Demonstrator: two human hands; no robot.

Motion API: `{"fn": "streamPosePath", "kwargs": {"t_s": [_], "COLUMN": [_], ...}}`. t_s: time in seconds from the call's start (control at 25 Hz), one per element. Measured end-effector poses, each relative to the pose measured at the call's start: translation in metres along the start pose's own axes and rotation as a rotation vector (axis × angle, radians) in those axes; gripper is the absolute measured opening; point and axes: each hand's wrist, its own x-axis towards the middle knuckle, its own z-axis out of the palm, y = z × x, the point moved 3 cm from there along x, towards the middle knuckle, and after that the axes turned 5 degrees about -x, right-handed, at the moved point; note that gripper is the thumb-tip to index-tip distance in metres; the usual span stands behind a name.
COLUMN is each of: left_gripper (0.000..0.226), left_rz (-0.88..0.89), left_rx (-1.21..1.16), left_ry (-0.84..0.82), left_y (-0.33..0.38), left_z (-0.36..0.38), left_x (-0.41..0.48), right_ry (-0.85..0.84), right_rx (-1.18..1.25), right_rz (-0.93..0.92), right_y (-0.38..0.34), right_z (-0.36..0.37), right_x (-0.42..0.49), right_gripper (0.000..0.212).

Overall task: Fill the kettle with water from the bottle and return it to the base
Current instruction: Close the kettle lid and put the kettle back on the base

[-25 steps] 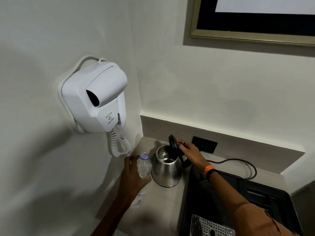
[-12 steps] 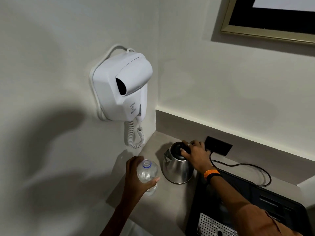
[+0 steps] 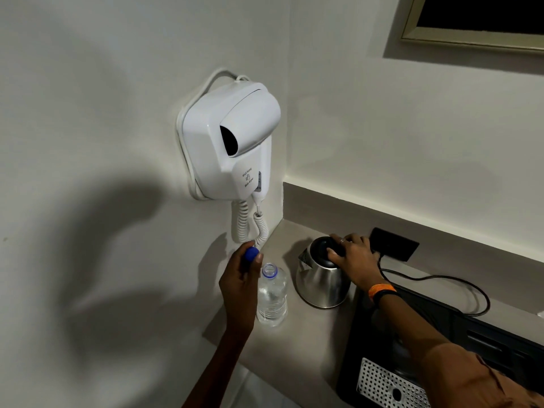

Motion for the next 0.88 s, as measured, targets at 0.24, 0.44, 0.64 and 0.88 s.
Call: {"fn": "streamPosePath", "kwargs": {"t_s": [0.24, 0.44, 0.64, 0.88], "left_gripper": [0.029, 0.029, 0.034, 0.048], "left_rz": [0.242, 0.352, 0.237, 0.187], "left_rx": [0.511, 0.486, 0.379, 0.321], "left_ry": [-0.333, -0.555, -0.591, -0.402], "left_y": [-0.006, -0.012, -0.022, -0.004], "left_z": [0.004, 0.001, 0.000, 0.003], "left_x": [0.001, 0.007, 0.006, -0.005], "right_ry": [-0.008, 0.001, -0.032, -0.102], "right_rx": [0.016, 0.018, 0.033, 0.085], "right_rz": [0.002, 0.010, -0.002, 0.013], "right_y": [0.001, 0.002, 0.007, 0.012], "right_z": [0.001, 0.004, 0.004, 0.003], "right_x": [-0.001, 0.000, 0.002, 0.003], "right_gripper": [0.053, 0.056, 0.058, 0.056]}}
